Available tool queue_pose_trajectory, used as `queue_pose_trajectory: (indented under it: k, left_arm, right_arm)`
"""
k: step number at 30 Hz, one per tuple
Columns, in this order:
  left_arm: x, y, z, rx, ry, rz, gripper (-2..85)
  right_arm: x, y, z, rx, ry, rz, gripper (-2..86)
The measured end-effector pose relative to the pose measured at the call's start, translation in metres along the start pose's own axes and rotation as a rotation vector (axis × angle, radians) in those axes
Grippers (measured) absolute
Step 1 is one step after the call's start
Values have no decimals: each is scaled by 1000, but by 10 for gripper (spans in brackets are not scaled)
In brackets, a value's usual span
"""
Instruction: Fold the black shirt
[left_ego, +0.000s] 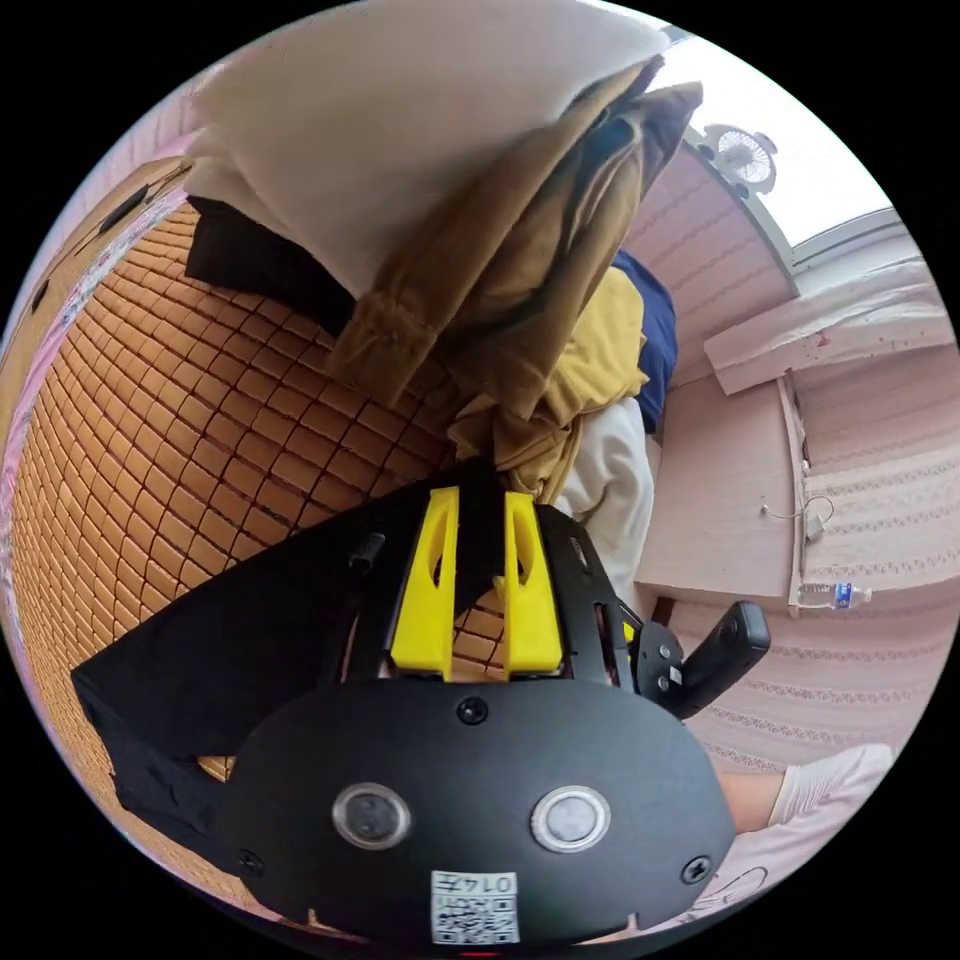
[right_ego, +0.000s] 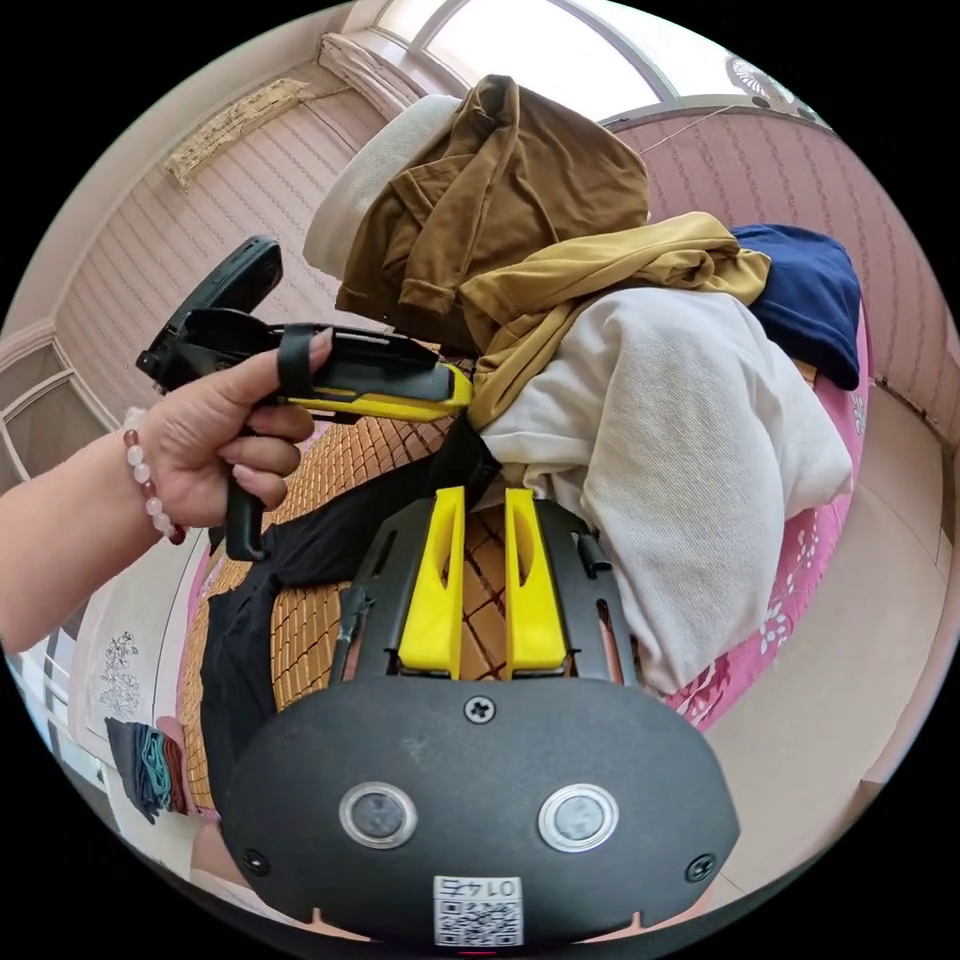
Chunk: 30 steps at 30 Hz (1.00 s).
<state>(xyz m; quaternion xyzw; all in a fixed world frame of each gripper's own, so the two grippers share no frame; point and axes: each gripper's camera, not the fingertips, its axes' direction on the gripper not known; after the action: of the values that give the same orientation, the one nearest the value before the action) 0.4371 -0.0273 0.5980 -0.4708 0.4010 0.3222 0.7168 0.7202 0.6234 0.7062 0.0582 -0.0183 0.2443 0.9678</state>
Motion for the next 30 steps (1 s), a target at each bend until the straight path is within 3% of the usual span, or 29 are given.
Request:
queue_pose_trajectory:
  k: [3,10,15,17,20,26,30]
  left_arm:
    - [1,-1,2,23,58,-3,5]
    - [8,9,-8,77,57,8,-9]
    - [18,23,-14,76,34,60,-10]
    - [20,30,-16,77,20,71,-10]
    - [21,38,-17,77,31,68,-10]
    - [29,57,-25,89,7,97,-10]
    - [31,71,-21,76,22,88,-10]
  right_arm:
    - [13,4,-7,66,-4,21,34]
    - [32,0,-4,90,-55,45,9]
    - [33,-4,-3,135,-135,-15,37]
    - [27,-10,4,110,-122,-59,111]
    - [28,-15,7,111,-107,-46,141]
    - [48,-30,6,119,-132,73,129]
    - [39,-45,15,60,-146,23,98]
